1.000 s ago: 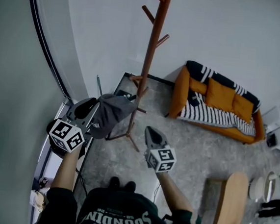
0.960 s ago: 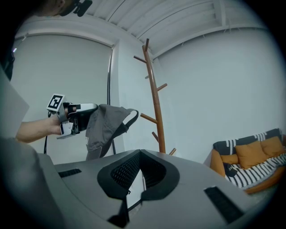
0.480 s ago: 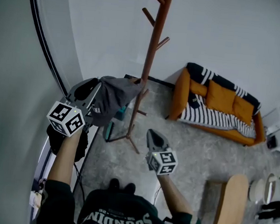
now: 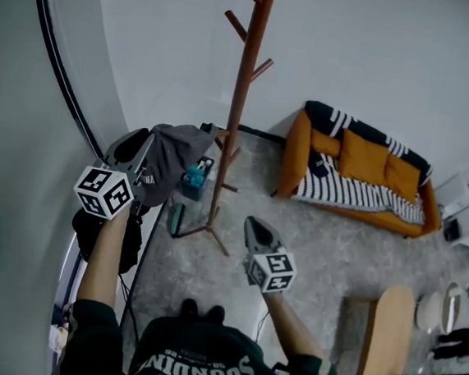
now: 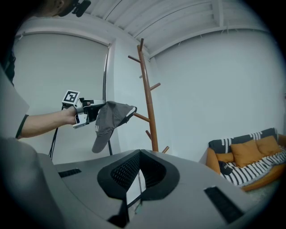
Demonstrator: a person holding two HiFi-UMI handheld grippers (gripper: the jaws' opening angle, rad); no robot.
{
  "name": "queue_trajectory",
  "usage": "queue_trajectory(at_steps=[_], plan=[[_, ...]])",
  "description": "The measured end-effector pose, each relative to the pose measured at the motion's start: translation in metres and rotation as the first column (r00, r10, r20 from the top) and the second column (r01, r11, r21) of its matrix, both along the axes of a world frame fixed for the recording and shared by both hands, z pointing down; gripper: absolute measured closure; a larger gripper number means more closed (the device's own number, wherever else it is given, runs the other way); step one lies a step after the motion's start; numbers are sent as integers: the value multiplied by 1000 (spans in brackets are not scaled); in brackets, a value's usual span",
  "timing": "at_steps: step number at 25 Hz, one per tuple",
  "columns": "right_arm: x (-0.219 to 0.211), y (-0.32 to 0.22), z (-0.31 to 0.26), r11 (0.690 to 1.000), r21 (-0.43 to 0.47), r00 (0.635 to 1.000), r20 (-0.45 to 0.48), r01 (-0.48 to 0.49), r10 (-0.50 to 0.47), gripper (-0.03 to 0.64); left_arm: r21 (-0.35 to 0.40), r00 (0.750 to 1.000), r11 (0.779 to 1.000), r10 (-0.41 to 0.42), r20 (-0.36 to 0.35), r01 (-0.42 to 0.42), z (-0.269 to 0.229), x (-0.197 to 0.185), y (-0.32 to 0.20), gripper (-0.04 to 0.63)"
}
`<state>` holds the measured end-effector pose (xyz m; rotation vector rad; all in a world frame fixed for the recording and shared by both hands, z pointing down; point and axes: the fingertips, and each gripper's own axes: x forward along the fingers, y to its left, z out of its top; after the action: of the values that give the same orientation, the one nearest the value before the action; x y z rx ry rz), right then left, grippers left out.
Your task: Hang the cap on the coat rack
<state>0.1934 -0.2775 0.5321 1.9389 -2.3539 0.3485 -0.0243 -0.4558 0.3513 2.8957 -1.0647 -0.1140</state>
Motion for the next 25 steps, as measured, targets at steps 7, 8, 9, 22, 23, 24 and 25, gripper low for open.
queue_trajectory(at_steps=[7, 8, 9, 22, 23, 24, 25], plan=[[9, 0, 0, 1000, -3, 1000, -3, -16, 16, 620, -52, 1000, 998, 22, 18, -21, 34, 10, 3, 518], [10, -1, 0, 1000, 2, 1000, -1, -17, 17, 620, -57, 999, 998, 28, 21, -26, 39, 12, 4, 518], [10, 0, 0, 1000, 4, 1000, -1, -17, 17, 620, -61, 999, 998, 34, 25, -33, 45, 14, 6, 518], [23, 8, 5, 999, -21, 999, -9, -36, 36, 620, -127, 994, 988, 99, 52, -92, 110, 37, 30, 518], [23, 8, 5, 999, -26, 999, -10, -38, 38, 620, -135, 993, 987, 101, 54, -93, 115, 38, 30, 518], [25, 8, 5, 999, -24, 999, -10, -43, 42, 620, -140, 993, 986, 104, 60, -94, 120, 40, 31, 518], [28, 7, 6, 999, -18, 999, -9, -49, 49, 620, -144, 992, 985, 108, 68, -97, 124, 42, 32, 518]])
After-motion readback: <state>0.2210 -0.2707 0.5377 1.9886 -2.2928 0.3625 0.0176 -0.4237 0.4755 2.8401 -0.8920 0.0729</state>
